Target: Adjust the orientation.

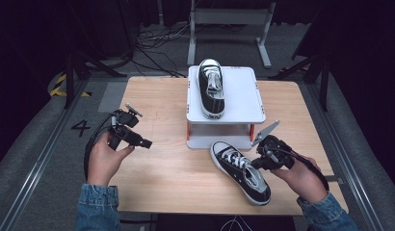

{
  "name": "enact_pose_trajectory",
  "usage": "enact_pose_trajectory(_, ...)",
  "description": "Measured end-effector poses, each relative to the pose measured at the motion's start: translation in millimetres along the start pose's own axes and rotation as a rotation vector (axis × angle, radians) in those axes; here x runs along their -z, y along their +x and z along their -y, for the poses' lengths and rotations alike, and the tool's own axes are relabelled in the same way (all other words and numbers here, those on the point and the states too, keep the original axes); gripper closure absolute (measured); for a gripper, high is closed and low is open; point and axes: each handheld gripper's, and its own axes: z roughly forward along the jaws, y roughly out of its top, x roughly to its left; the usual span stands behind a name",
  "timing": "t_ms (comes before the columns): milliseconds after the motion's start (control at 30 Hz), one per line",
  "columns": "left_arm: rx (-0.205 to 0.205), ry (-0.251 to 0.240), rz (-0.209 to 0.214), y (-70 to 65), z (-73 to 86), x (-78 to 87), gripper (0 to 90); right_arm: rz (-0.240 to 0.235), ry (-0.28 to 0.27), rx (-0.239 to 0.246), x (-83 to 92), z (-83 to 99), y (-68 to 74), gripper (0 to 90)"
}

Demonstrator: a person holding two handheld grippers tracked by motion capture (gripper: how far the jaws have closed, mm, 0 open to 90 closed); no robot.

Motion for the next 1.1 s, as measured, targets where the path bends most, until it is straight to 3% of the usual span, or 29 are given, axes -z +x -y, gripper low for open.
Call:
enact_pose_trajectory(100,-0.008,0.006,0.003,-0.8,-0.4,-0.8,37.0,0.082,0.075,0.009,-13.3,2.5,0.4,87.4)
enact_pose_trajectory(167,-0.004,0.007,0.005,-0.6,-0.2,-1.3,37.0,0.047,0.045,0.021,-14.8,5.8,-2.6,81.7)
enact_pose_trajectory(233,-0.004,0.009,0.0,0.7,-0.2,-1.9,37.0,0.059,0.029,0.018,-13.8,8.1,-4.0,65.7)
enact_pose_trajectory(367,-0.001,0.014,0.007,0.7,-0.6,-3.6,36.8,0.069,0.057,0.038,-17.6,10.8,-6.8,52.8)
enact_pose_trajectory(500,0.003,0.013,0.01,-0.3,-0.8,-3.6,36.6,0.087,0.082,0.129,-24.6,9.4,-2.9,45.9)
enact_pose_trajectory(600,-0.003,0.018,0.007,-0.4,-1.0,-4.2,36.6,0.086,0.082,0.204,-31.1,4.7,0.6,43.4)
enact_pose_trajectory(767,-0.001,0.02,0.012,-0.1,-1.4,-5.4,36.6,0.1,0.092,0.231,-39.5,-4.2,-0.9,41.8)
enact_pose_trajectory(867,0.0,0.021,0.011,0.2,-1.4,-7.0,36.6,0.102,0.073,0.297,-41.7,-8.9,-0.8,43.0)
enact_pose_trajectory(1100,0.001,0.031,0.013,0.8,-2.0,-8.8,36.6,0.13,0.059,0.381,-39.5,-19.6,10.5,47.6)
